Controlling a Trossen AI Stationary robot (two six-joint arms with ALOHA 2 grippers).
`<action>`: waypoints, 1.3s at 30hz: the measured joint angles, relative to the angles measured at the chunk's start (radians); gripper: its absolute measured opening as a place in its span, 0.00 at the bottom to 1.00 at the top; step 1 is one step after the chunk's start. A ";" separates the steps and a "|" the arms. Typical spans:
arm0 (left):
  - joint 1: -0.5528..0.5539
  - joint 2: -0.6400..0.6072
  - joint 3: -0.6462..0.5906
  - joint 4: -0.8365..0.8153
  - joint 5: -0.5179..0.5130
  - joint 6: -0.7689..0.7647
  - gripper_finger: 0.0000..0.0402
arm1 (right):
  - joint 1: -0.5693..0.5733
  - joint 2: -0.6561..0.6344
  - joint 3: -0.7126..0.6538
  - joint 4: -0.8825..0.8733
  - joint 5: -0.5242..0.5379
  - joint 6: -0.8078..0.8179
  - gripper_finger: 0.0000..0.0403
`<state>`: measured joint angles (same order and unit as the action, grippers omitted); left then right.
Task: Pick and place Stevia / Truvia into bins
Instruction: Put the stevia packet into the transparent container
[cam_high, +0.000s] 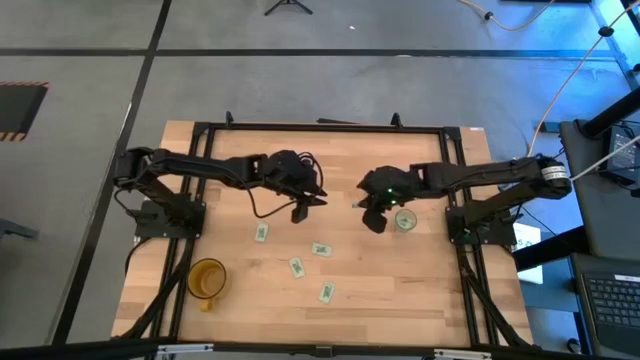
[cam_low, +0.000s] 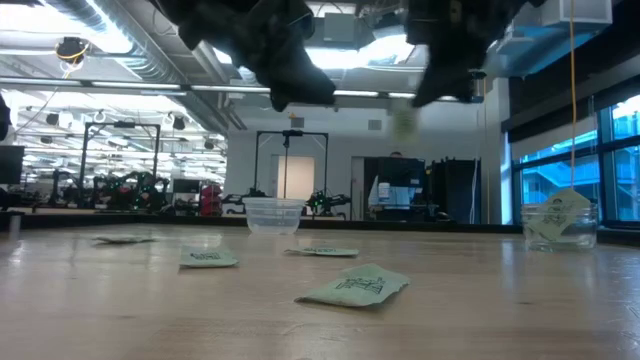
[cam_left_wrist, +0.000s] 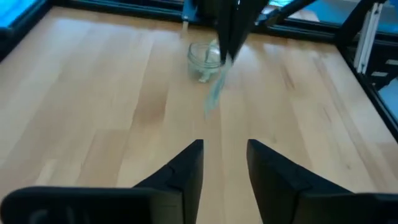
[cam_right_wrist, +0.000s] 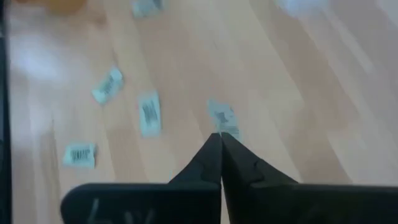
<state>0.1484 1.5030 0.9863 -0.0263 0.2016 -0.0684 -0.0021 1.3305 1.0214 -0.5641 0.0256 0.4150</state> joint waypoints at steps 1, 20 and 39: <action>0.004 -0.009 0.000 -0.020 0.000 0.000 0.30 | 0.000 -0.009 0.020 -0.077 0.006 0.021 0.00; 0.011 -0.026 -0.001 -0.016 0.001 0.003 0.28 | 0.000 -0.054 0.046 -0.699 0.057 0.367 0.00; 0.011 -0.026 -0.002 -0.015 -0.001 0.003 0.28 | 0.000 -0.053 -0.215 -0.443 0.022 0.369 0.00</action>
<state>0.1589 1.4765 0.9848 -0.0417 0.2008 -0.0654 -0.0025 1.2774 0.8063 -1.0068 0.0479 0.7844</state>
